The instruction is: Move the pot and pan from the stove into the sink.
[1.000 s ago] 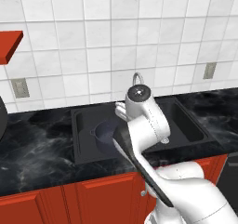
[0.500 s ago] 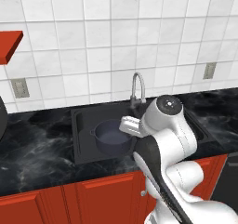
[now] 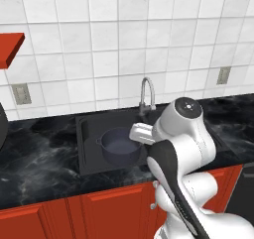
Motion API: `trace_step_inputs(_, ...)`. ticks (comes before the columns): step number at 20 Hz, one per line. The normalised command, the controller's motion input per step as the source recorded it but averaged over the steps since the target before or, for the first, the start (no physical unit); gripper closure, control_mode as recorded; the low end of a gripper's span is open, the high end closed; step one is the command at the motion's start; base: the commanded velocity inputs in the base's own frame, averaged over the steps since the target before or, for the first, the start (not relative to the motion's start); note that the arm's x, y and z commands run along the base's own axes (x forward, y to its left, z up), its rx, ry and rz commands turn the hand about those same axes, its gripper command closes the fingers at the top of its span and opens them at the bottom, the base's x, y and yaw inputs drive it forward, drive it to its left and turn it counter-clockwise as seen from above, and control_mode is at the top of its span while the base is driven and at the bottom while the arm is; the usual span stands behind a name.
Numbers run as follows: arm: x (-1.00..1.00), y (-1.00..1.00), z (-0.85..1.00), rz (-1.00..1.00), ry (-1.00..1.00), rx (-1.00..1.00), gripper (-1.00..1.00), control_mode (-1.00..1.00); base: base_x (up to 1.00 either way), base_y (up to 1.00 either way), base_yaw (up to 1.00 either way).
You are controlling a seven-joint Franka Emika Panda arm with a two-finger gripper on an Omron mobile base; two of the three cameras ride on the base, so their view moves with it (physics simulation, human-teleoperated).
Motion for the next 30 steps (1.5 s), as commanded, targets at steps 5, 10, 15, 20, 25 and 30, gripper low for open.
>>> trace_step_inputs(5,-0.04,0.0,0.0,0.0,0.0,0.0,-1.0,1.0,-0.24,0.0,0.01)
trace_step_inputs(10,0.0,0.0,0.0,0.0,0.0,0.0,-1.0,1.0,-0.81,-0.03,0.18)
trace_step_inputs(15,0.0,0.0,0.0,0.0,0.0,0.0,-1.0,1.0,-0.44,-0.13,0.39)
trace_step_inputs(20,0.0,0.0,0.0,0.0,0.0,0.0,-1.0,1.0,-0.32,-0.1,0.43)
trace_step_inputs(25,0.0,0.0,0.0,0.0,0.0,0.0,-1.0,1.0,-0.22,-0.03,0.46)
trace_step_inputs(30,0.0,0.0,0.0,0.0,0.0,0.0,-1.0,1.0,-0.1,0.0,0.48)
